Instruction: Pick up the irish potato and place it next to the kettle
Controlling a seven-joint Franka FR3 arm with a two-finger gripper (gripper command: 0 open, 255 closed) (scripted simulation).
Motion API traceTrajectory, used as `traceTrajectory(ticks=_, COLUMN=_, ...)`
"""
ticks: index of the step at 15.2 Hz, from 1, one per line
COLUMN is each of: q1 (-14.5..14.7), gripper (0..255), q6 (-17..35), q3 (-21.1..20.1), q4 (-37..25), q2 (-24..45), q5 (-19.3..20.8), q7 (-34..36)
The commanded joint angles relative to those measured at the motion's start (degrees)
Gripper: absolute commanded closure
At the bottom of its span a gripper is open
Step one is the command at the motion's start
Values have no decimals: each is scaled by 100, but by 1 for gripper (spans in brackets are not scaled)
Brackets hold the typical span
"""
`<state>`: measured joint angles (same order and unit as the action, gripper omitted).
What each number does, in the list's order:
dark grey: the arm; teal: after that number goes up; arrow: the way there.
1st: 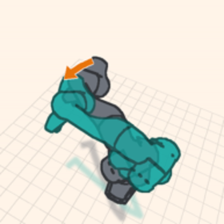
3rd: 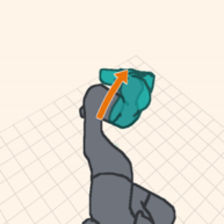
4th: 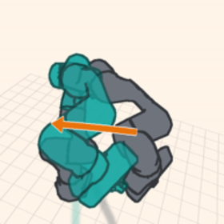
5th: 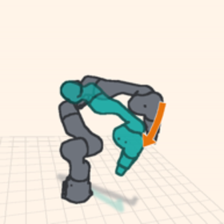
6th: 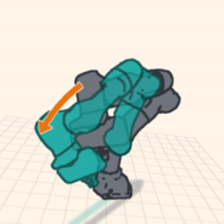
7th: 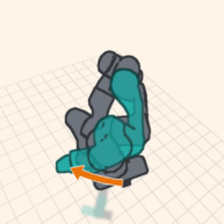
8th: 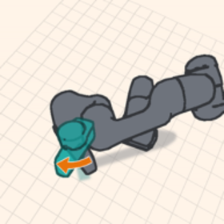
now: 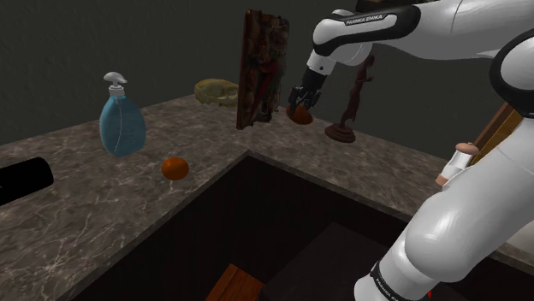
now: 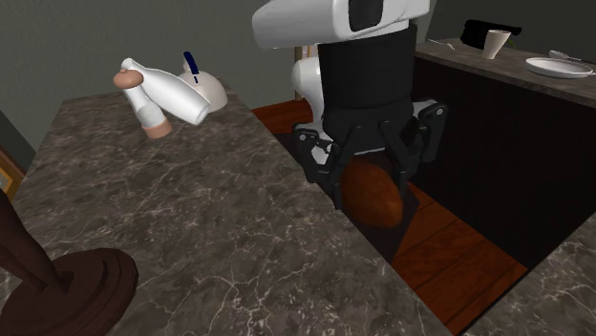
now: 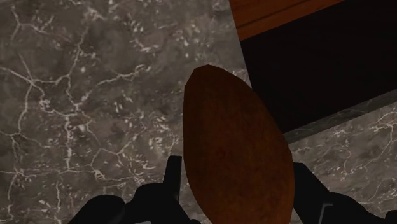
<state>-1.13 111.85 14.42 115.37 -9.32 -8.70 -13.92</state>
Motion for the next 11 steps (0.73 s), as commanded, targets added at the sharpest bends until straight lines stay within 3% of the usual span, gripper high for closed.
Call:
traceTrajectory(ticks=1, q1=-1, gripper=255, q6=-141, q3=-2, q4=-122, q2=-18, q5=13, q7=25)
traceTrajectory(ticks=11, q1=1, gripper=255, q6=-901, q3=-2, q4=-906, q2=-2, q5=43, q7=143)
